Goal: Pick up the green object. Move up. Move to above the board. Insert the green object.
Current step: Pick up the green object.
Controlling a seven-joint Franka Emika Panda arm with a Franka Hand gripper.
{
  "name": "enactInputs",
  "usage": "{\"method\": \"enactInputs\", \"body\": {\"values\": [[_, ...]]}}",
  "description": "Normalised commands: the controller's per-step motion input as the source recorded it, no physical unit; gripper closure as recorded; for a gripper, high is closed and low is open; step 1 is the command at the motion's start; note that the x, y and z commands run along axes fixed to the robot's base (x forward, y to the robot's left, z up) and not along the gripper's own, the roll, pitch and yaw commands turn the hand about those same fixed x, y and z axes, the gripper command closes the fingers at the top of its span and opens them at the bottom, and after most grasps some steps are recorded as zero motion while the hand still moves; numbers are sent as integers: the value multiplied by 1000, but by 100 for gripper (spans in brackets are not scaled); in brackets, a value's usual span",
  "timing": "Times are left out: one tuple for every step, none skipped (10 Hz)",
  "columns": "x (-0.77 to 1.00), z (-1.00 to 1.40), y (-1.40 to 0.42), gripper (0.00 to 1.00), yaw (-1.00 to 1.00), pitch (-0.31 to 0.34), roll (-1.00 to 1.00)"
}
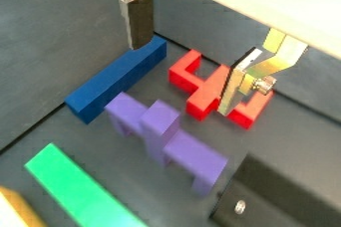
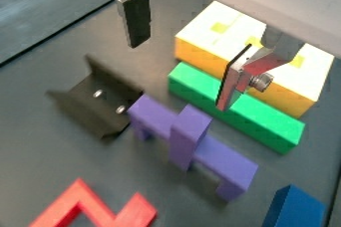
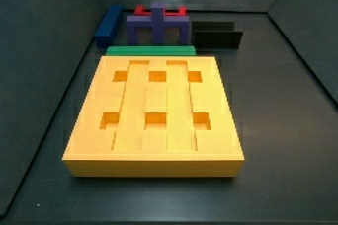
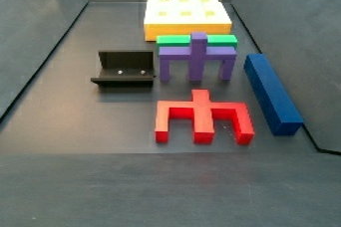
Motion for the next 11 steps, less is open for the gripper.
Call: {"method": "enactInputs", "body": {"values": [[17, 0, -349, 0, -837, -23, -21], [0, -160, -466, 0, -809, 0, 0], [0, -189, -366, 0, -857, -19, 0], [0, -206, -274, 0, -909, -34, -3], [0, -286, -169, 0, -983, -66, -7], [0, -331, -111, 0, -1000, -74, -13], [0, -369, -111, 0, -1000, -101, -13], [0, -377, -140, 0, -986, -131, -20], [0, -297, -254, 0, -954, -23, 0], [0, -354, -240, 0, -969, 0, 0], [0, -389, -229, 0, -974, 0, 3]]}}
